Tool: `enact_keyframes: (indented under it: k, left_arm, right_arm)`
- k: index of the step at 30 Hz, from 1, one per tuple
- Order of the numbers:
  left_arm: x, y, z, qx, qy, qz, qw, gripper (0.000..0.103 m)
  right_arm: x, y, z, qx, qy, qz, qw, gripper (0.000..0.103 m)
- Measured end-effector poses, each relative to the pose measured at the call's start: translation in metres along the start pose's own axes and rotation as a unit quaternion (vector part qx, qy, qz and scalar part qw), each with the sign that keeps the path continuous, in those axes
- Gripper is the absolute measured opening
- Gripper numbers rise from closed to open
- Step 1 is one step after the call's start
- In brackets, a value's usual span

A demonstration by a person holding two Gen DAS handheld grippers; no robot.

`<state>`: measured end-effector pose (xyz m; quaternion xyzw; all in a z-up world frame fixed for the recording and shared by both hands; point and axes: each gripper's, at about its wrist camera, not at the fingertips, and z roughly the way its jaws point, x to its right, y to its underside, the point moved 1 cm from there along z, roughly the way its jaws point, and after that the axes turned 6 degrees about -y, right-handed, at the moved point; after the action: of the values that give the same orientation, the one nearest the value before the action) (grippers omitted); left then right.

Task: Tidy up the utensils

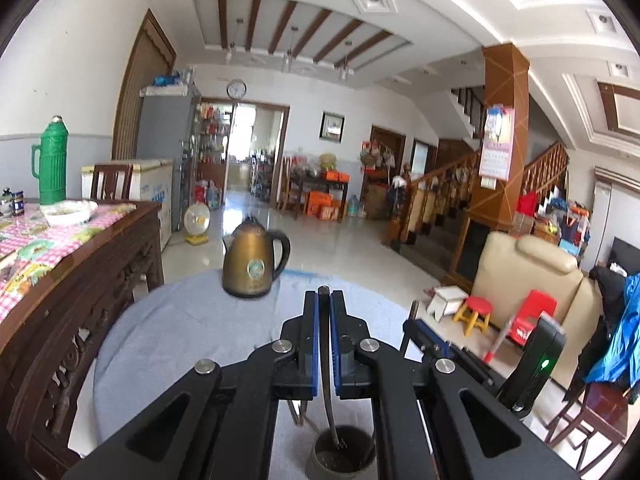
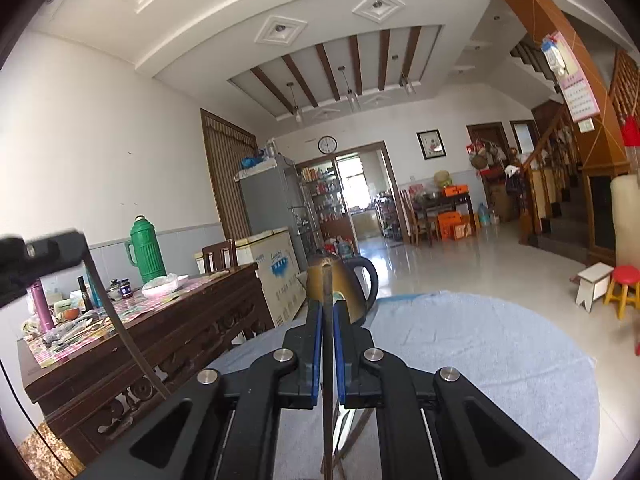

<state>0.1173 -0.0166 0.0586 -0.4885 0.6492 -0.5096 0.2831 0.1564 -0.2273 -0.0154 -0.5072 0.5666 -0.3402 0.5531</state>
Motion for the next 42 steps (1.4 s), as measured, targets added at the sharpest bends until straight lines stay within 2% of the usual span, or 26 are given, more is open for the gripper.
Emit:
enact_keyframes:
  k: [6, 10, 12, 13, 14, 15, 25, 30, 35, 42]
  left_arm:
    - [-0.001, 0.022, 0.015, -0.050, -0.007, -0.004, 0.9987, 0.005]
    - [-0.009, 0.030, 0.012, -0.056, -0.013, -0.019, 0.9982, 0.008]
    - [-0.013, 0.031, 0.010, -0.054, -0.019, -0.024, 0.9981, 0.013]
    - [-0.015, 0.032, 0.008, -0.052, -0.023, -0.026, 0.9980, 0.019]
    - [-0.017, 0.032, 0.006, -0.049, -0.027, -0.030, 0.9980, 0.025]
    - [-0.021, 0.033, 0.005, -0.046, -0.034, -0.036, 0.9978, 0.027]
    - [-0.063, 0.037, 0.009, -0.046, -0.079, -0.089, 0.9917, 0.036]
    - [-0.085, 0.042, 0.016, -0.050, -0.104, -0.119, 0.9862, 0.047]
    - [-0.104, 0.054, 0.033, -0.075, -0.122, -0.141, 0.9797, 0.051]
    - [-0.120, 0.077, 0.063, -0.130, -0.132, -0.161, 0.9695, 0.051]
  right_arm:
    - [0.013, 0.013, -0.016, -0.030, -0.010, 0.015, 0.999, 0.008]
    - [0.019, 0.021, -0.028, -0.051, -0.030, 0.037, 0.998, 0.009]
    - [0.023, 0.021, -0.033, -0.050, -0.033, 0.044, 0.997, 0.020]
    - [0.026, 0.019, -0.036, -0.046, -0.033, 0.047, 0.997, 0.023]
    - [0.026, 0.018, -0.038, -0.041, -0.031, 0.051, 0.997, 0.031]
    - [0.031, 0.017, -0.041, -0.034, -0.025, 0.057, 0.998, 0.036]
    - [0.089, 0.012, -0.054, -0.013, 0.051, 0.119, 0.991, 0.036]
    - [0.118, 0.010, -0.056, -0.011, 0.078, 0.144, 0.986, 0.036]
    - [0.144, 0.019, -0.049, -0.039, 0.095, 0.176, 0.979, 0.036]
    - [0.172, 0.048, -0.026, -0.109, 0.089, 0.223, 0.965, 0.036]
